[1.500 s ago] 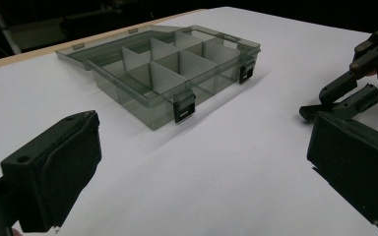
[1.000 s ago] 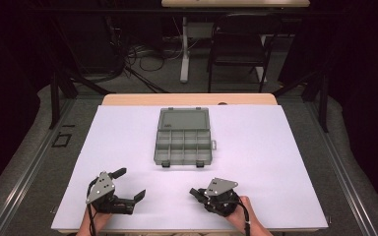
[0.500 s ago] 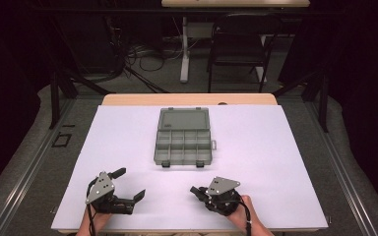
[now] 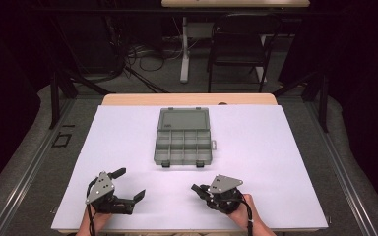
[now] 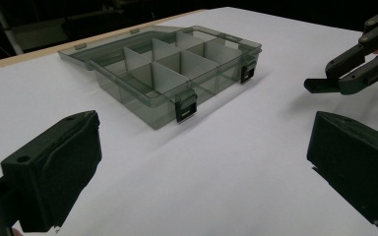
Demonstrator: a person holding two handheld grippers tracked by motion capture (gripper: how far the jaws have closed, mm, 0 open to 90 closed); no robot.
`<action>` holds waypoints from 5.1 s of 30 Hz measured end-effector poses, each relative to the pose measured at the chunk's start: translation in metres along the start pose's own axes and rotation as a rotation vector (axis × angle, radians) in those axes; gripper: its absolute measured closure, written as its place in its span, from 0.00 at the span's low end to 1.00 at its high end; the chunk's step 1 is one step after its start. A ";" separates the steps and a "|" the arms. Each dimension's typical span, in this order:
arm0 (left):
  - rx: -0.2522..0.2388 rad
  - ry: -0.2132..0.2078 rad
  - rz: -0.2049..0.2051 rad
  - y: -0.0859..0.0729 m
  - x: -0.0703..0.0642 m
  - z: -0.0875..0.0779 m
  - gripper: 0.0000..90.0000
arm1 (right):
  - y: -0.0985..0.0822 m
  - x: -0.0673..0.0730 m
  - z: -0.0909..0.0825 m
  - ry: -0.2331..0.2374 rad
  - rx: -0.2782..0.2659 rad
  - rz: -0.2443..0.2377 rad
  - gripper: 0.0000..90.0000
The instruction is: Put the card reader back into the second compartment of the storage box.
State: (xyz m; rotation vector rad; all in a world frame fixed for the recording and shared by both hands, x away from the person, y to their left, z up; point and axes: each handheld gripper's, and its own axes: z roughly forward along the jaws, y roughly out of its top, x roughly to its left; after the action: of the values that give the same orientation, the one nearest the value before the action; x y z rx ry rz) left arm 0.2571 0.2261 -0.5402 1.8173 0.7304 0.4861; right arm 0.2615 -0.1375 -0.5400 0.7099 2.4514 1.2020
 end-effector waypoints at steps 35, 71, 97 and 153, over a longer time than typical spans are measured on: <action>0.004 0.004 -0.001 0.000 0.001 0.001 0.00 | 0.009 -0.013 -0.015 -0.035 -0.036 0.012 0.82; 0.005 0.005 -0.003 0.000 0.001 0.001 0.00 | 0.040 -0.030 -0.013 -0.044 -0.043 -0.020 0.82; -0.012 -0.011 0.000 0.000 0.002 0.000 0.00 | 0.060 -0.041 0.002 -0.026 -0.029 -0.030 0.82; -0.005 -0.017 0.013 0.000 0.000 0.000 0.00 | 0.121 -0.071 0.052 -0.067 0.014 -0.054 0.82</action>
State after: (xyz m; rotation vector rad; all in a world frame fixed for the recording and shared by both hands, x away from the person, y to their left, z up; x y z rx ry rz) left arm 0.2576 0.2259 -0.5403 1.8204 0.7057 0.4805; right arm 0.3805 -0.0809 -0.4694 0.6721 2.4108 1.1238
